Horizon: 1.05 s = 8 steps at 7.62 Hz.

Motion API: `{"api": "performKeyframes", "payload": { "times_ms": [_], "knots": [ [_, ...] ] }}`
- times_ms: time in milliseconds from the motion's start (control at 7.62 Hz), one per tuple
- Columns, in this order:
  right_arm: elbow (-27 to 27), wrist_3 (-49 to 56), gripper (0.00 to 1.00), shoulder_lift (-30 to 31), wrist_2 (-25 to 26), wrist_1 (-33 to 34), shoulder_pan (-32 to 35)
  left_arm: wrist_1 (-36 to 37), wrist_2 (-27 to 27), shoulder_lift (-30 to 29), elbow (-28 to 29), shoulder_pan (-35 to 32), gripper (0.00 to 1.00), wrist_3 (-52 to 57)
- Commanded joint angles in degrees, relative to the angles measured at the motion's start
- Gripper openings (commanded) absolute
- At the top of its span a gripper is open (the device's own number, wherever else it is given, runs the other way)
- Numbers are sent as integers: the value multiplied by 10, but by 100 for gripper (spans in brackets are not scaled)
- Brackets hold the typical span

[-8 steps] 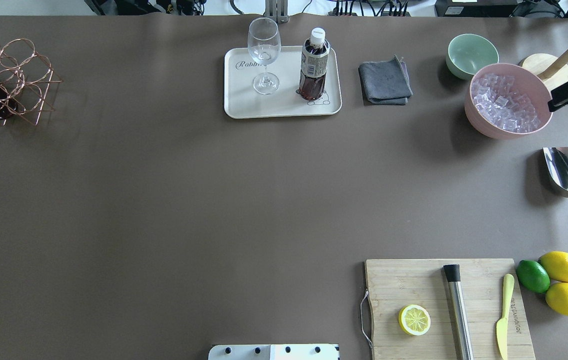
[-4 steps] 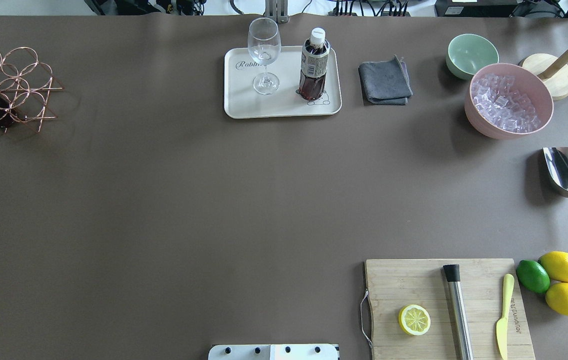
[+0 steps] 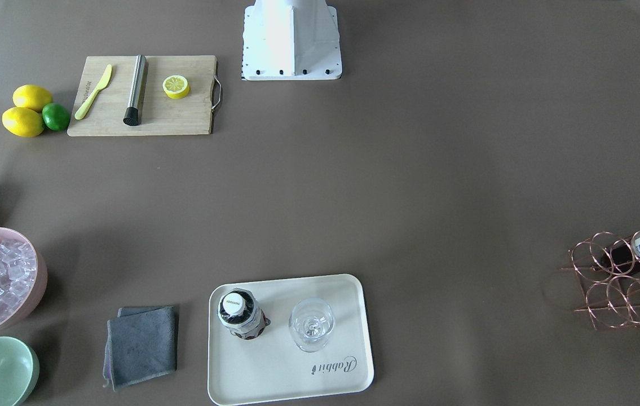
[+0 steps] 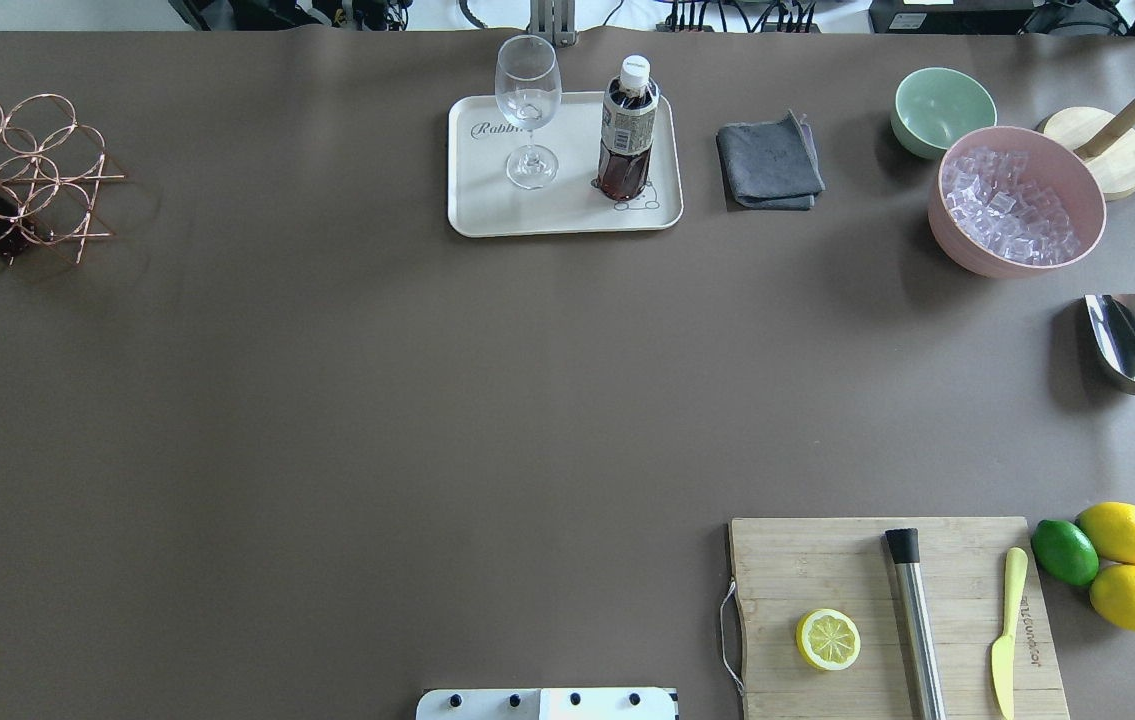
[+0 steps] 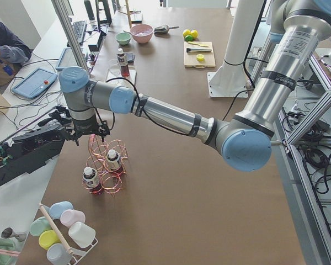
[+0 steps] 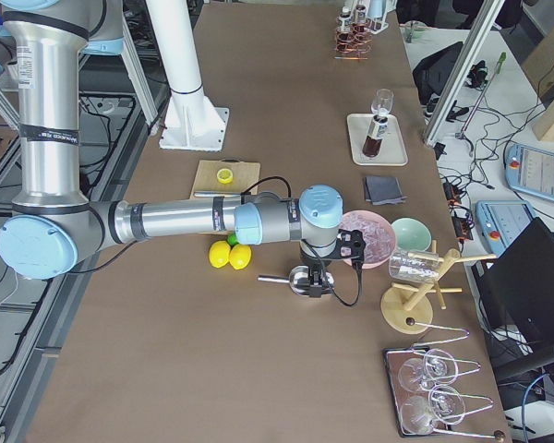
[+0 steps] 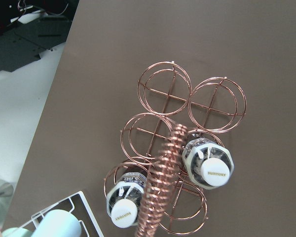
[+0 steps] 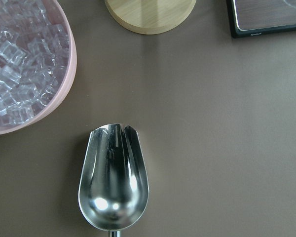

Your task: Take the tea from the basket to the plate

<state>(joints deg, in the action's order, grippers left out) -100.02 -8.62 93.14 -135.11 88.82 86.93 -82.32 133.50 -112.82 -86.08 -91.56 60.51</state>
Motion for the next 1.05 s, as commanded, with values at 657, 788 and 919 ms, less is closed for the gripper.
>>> {"api": "performKeyframes", "payload": {
  "times_ms": [657, 788, 919],
  "knots": [
    [0, 49, 100, 49, -4, -1, 14, -5, 44, 176, -28, -27, 99, -412],
    [1, 51, 100, 51, -6, 0, 14, -5, 34, 176, -23, -18, 99, -428],
    [3, 50, 100, 52, -8, 0, 14, -4, 0, 177, -25, -12, 99, -430]
  ]
}}
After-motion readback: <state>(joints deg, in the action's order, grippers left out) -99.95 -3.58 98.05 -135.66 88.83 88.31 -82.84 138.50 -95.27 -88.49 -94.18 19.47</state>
